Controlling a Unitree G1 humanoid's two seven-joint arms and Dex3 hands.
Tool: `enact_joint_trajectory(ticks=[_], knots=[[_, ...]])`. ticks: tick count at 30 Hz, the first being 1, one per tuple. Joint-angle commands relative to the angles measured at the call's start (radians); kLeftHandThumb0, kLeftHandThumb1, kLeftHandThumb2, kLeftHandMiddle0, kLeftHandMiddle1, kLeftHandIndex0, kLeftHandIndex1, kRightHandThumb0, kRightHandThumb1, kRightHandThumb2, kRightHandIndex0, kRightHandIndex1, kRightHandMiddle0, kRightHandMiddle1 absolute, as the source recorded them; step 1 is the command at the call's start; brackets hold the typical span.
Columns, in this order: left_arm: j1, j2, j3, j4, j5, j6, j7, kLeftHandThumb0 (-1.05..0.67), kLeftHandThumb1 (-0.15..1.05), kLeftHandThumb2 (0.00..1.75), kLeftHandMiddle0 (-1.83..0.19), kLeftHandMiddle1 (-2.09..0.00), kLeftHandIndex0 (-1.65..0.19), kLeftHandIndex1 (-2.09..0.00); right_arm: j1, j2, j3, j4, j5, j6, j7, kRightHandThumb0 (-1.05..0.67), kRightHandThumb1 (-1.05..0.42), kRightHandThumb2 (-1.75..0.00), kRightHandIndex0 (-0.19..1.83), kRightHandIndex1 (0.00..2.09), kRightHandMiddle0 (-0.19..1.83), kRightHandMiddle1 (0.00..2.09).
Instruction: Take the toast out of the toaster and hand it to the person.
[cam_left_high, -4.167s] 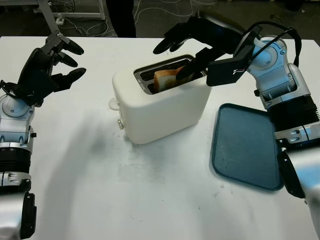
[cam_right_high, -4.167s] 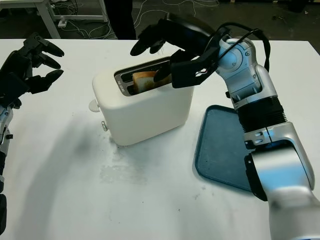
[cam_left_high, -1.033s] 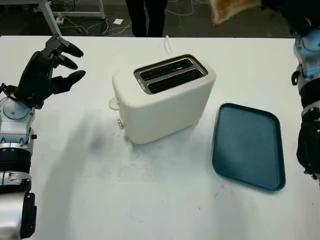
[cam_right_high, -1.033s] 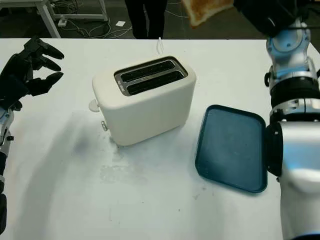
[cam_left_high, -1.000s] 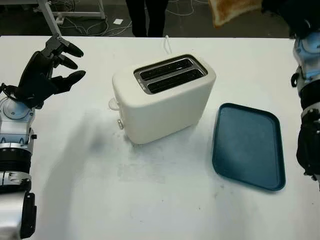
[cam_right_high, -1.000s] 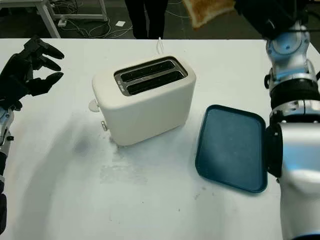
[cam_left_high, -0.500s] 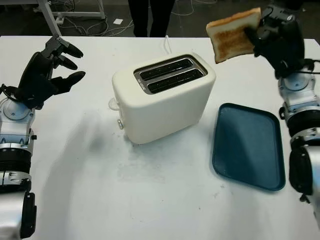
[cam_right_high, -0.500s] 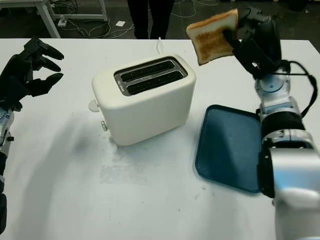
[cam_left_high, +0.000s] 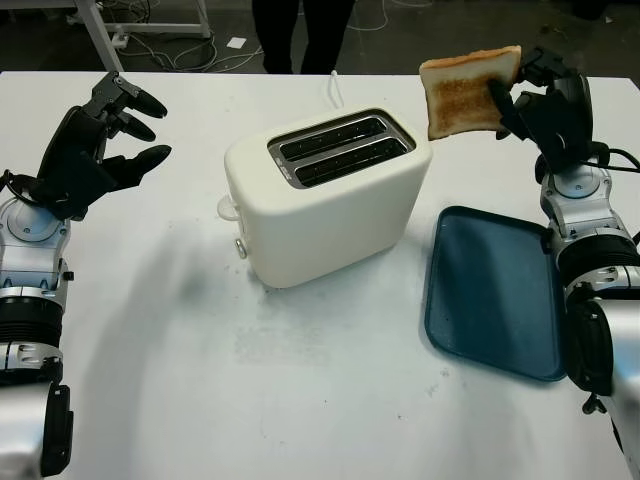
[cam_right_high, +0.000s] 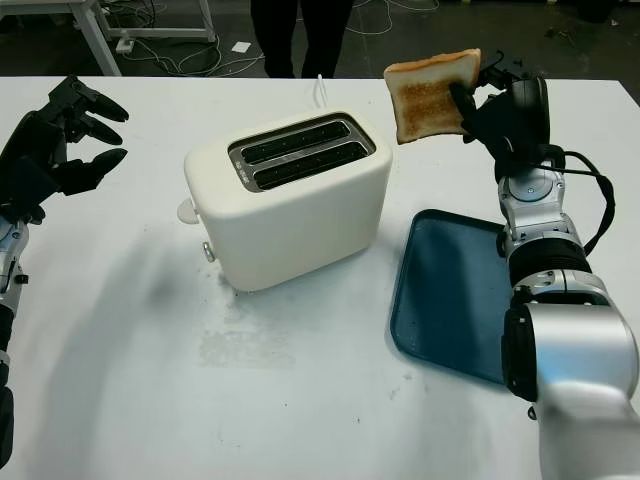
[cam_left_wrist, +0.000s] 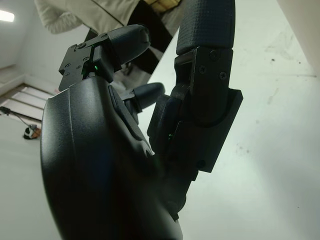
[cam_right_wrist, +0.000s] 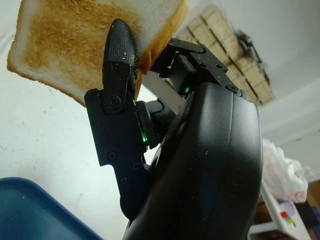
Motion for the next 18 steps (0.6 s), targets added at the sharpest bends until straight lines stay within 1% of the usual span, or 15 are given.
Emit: enact_joint_trajectory(ticks=[1,7,11,13,16,18], knots=[[-0.009,0.004,0.003,0.008,0.0,-0.014,-0.001,-1.05,0.92,0.3,0.0,-1.63,0.0,-1.54,-0.019,0.0,-0.007,0.015,0.009,0.022,-0.01,-0.29,-0.92,-0.36,0.91,1.75,0.65,1.75],[-0.008,0.008,-0.002,0.003,0.017,-0.014,0.014,-1.05,0.92,0.33,0.0,-1.63,0.0,-1.54,-0.017,-0.003,-0.008,0.022,0.008,0.04,-0.017,-0.29,-0.92,-0.34,0.88,1.75,0.61,1.75],[-0.011,0.008,0.0,0.011,0.01,-0.022,0.006,-1.05,0.92,0.33,0.0,-1.63,0.0,-1.54,-0.011,-0.001,-0.02,0.026,0.022,0.029,0.002,-0.32,-0.92,-0.33,0.89,1.75,0.6,1.75],[-0.011,0.01,-0.002,0.01,0.013,-0.024,0.006,-1.05,0.92,0.33,0.0,-1.62,0.0,-1.53,-0.011,0.004,-0.027,0.025,0.032,0.024,0.01,-0.31,-0.92,-0.32,0.88,1.75,0.56,1.75],[-0.011,0.011,-0.005,0.012,0.02,-0.023,0.008,-1.05,0.92,0.34,0.0,-1.62,0.0,-1.52,-0.016,0.012,-0.028,0.023,0.036,0.039,0.013,-0.3,-0.92,-0.32,0.89,1.75,0.6,1.75],[-0.011,0.01,-0.005,0.015,0.019,-0.023,0.006,-1.05,0.92,0.34,0.0,-1.62,0.0,-1.51,-0.02,0.009,-0.003,0.023,0.007,0.051,-0.008,-0.33,-0.92,-0.32,0.9,1.75,0.64,1.75]])
